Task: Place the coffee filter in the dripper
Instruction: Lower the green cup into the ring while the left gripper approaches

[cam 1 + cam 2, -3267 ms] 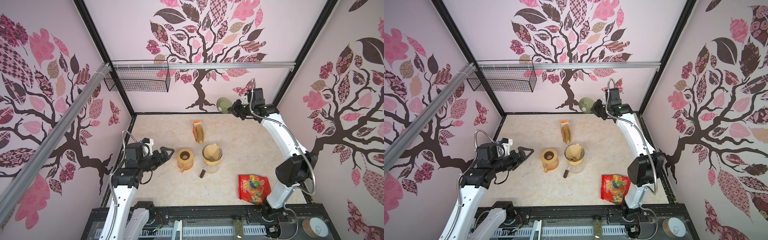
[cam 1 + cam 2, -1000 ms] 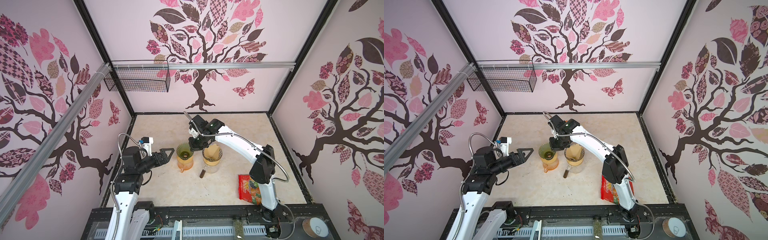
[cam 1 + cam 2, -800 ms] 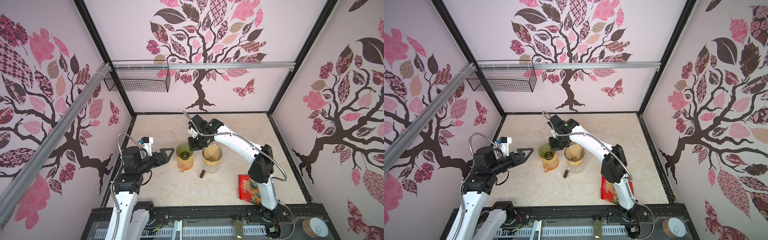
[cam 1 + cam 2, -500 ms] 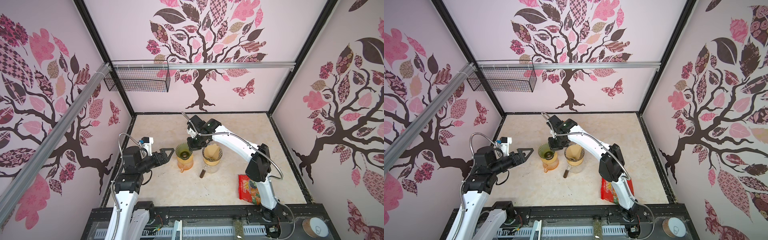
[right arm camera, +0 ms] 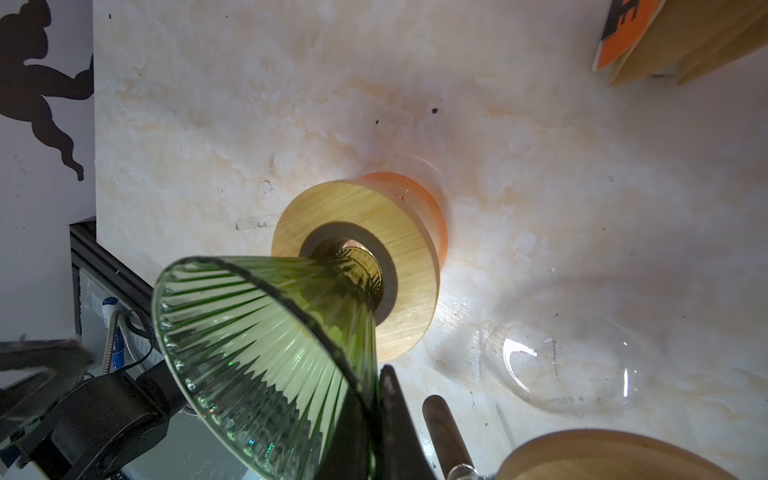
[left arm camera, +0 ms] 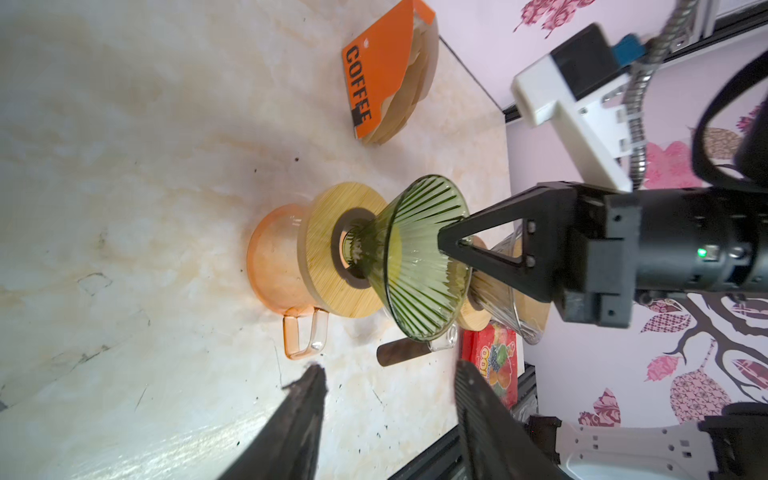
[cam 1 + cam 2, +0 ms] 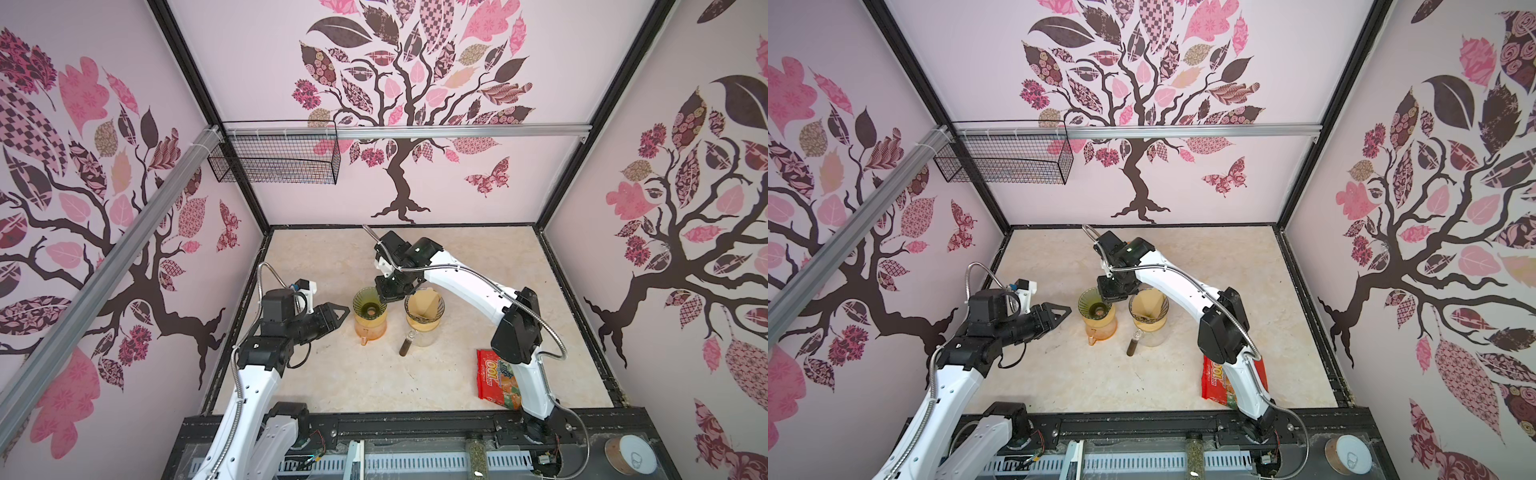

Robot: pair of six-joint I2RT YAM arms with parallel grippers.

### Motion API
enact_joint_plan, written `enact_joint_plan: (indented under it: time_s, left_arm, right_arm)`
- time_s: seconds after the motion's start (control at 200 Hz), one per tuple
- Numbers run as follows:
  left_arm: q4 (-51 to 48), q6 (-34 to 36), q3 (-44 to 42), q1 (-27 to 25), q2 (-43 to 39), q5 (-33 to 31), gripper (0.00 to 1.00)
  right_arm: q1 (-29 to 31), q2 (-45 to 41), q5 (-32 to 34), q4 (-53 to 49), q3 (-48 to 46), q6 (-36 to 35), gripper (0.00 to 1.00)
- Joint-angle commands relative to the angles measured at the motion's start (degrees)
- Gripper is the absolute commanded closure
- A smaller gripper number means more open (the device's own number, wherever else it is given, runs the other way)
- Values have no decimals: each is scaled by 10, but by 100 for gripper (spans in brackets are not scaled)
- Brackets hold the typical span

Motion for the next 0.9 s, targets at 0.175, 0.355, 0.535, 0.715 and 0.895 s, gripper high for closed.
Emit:
enact_joint_plan:
  time_s: [0.175,0.355,0.535,0.715,0.895]
  left_arm:
    - [-34,-5,86,-3,69,16,63]
    - [-52,10,119,-6,116,11,67]
    - [-79,32,149,-13,151,7,67]
    - [-114,56,175,-33,180,-22,67]
    - [-123,60,186,-53,199,-46,69]
  right_arm:
    - [3,25,-4,-12,13,-14,100]
    - [3,34,-8,-16,23,-19,100]
    - [3,50,-21,-23,42,-25,100]
    - [3,56,-28,-24,42,-26,100]
    - [3,56,-22,-29,41,-31,100]
